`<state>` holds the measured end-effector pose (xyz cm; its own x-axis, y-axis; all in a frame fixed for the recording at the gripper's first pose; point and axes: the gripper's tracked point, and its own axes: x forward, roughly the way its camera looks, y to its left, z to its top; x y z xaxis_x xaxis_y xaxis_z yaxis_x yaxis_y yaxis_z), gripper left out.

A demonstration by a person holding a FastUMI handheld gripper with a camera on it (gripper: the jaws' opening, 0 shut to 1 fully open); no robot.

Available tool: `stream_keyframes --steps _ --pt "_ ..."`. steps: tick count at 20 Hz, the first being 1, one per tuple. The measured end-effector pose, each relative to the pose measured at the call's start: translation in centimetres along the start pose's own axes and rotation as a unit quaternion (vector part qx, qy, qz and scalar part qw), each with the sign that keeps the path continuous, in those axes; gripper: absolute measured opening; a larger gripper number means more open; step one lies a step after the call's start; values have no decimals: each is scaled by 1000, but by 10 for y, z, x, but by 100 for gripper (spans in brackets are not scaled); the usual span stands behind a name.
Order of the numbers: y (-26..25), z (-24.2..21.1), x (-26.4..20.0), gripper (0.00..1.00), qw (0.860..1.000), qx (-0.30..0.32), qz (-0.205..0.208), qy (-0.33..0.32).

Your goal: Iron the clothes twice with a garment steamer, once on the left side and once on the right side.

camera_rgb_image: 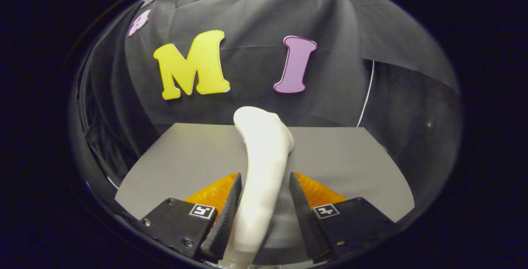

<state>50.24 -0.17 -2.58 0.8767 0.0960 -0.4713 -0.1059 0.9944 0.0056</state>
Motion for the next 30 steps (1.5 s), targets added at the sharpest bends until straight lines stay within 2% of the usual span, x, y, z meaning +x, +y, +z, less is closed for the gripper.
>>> stream_keyframes --steps 3,6,11,14,17,23,30 --pt "2 -4 2 61 1000 1 -13 10" --pt "4 -7 1 57 1000 7 -26 11" --pt "8 -8 0 51 1000 16 -11 12" --pt "6 2 -11 46 999 35 -19 -14" --pt "11 8 -44 41 998 26 -29 -57" --pt "42 33 -125 39 990 10 -46 -135" --pt "131 98 -230 40 973 18 -13 -229"
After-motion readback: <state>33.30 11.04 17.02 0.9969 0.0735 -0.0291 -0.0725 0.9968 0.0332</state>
